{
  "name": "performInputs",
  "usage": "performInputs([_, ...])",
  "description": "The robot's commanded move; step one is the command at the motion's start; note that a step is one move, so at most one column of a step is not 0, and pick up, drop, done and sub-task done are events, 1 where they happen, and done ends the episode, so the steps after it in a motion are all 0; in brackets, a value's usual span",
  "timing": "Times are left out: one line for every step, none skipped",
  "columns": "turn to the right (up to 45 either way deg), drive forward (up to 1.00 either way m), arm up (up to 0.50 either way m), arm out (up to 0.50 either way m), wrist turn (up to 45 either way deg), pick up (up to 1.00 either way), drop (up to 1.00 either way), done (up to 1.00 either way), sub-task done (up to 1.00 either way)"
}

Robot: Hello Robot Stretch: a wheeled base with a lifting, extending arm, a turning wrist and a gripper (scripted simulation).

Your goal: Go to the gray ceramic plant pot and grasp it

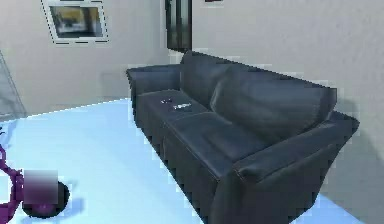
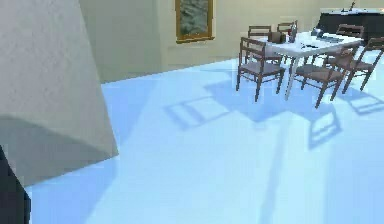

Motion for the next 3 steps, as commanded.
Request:
performInputs([45.0,0.0,0.0,0.0,0.0,0.0,0.0,0.0,0.0])
performInputs([39.0,0.0,0.0,0.0,0.0,0.0,0.0,0.0,0.0])
performInputs([0.0,0.35,0.0,0.0,0.0,0.0,0.0,0.0,0.0])
